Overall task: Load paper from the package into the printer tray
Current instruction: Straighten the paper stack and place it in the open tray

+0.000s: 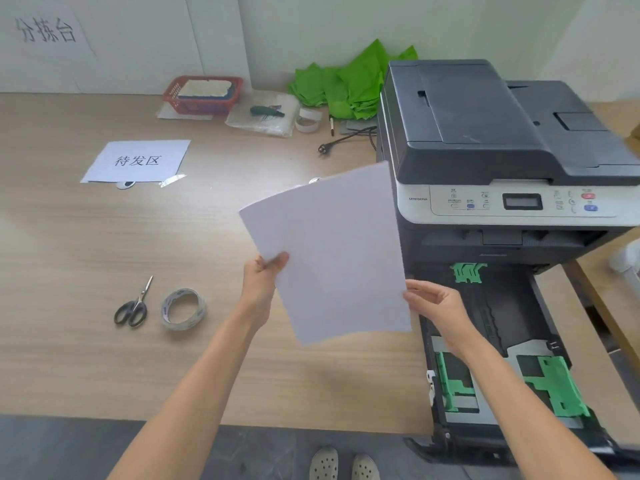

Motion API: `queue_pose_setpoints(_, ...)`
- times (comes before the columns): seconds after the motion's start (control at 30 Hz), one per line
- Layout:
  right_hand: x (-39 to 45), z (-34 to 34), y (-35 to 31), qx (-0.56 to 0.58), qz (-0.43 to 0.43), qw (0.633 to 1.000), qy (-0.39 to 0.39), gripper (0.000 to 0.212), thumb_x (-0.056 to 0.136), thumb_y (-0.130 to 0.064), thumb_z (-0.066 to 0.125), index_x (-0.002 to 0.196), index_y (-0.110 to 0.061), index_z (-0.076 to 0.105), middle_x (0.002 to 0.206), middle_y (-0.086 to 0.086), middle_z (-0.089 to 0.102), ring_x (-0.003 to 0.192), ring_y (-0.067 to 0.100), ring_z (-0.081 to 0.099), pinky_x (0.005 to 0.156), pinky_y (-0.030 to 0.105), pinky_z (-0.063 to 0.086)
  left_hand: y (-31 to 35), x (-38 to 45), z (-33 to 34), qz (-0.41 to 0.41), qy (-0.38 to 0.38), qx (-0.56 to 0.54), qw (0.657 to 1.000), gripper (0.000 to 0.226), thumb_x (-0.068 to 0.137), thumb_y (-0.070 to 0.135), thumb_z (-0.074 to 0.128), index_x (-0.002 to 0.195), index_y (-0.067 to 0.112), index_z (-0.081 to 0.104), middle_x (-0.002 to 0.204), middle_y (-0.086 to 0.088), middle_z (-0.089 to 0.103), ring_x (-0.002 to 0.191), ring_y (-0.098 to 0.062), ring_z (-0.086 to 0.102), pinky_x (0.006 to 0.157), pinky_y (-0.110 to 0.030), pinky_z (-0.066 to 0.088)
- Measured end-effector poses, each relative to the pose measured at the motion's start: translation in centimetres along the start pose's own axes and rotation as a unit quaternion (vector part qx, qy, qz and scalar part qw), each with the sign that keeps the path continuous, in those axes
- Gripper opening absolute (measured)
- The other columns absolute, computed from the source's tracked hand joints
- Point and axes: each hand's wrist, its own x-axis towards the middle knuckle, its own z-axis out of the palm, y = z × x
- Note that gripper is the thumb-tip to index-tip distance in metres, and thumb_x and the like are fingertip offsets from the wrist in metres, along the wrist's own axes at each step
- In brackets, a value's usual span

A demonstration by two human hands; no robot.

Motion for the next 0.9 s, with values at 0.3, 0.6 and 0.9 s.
queue_pose_setpoints(0.3, 1.8, 3.9, -0.1, -0.123, -0.075, 0.989, 0.018, 0.014, 0.091, 0.000, 0.050, 0.086, 0.005, 0.062, 0.086, 0.007, 0.064, 0.073, 0.000, 0.058, 0.064, 0.015, 0.044, -1.1, -0.7, 1.6, 0.008, -0.022, 0.086, 0.996, 0.017, 0.092, 0.005, 0.052, 0.089, 0.013, 0.066, 0.087, 0.003, 0.069, 0.068, 0.002, 0.066, 0.059, -0.010, 0.049)
queue_pose_setpoints(0.6, 2.4, 4.4, 0.6, -0.211, -0.081, 0.973, 0.036, 0.018, 0.091, 0.000, 0.049, 0.097, 0.011, 0.062, 0.099, 0.026, 0.068, 0.100, 0.044, 0.057, 0.068, 0.019, 0.042, -3.3, -0.8, 1.3, -0.039, -0.014, 0.123, 0.992, 0.024, 0.093, 0.003, 0.048, 0.088, 0.019, 0.064, 0.085, 0.009, 0.065, 0.072, 0.003, 0.062, 0.056, -0.003, 0.045)
queue_pose_setpoints(0.9, 0.6, 0.0, -4.9, -0.203, -0.106, 0.973, 0.039, 0.012, 0.089, -0.007, 0.057, 0.093, -0.004, 0.068, 0.085, -0.007, 0.069, 0.079, 0.009, 0.066, 0.063, 0.011, 0.049, 0.0, -0.7, 3.4, -0.015, -0.090, 0.157, 0.983, 0.023, 0.088, -0.001, 0.055, 0.080, 0.017, 0.066, 0.066, 0.025, 0.071, 0.063, 0.006, 0.067, 0.068, -0.022, 0.051)
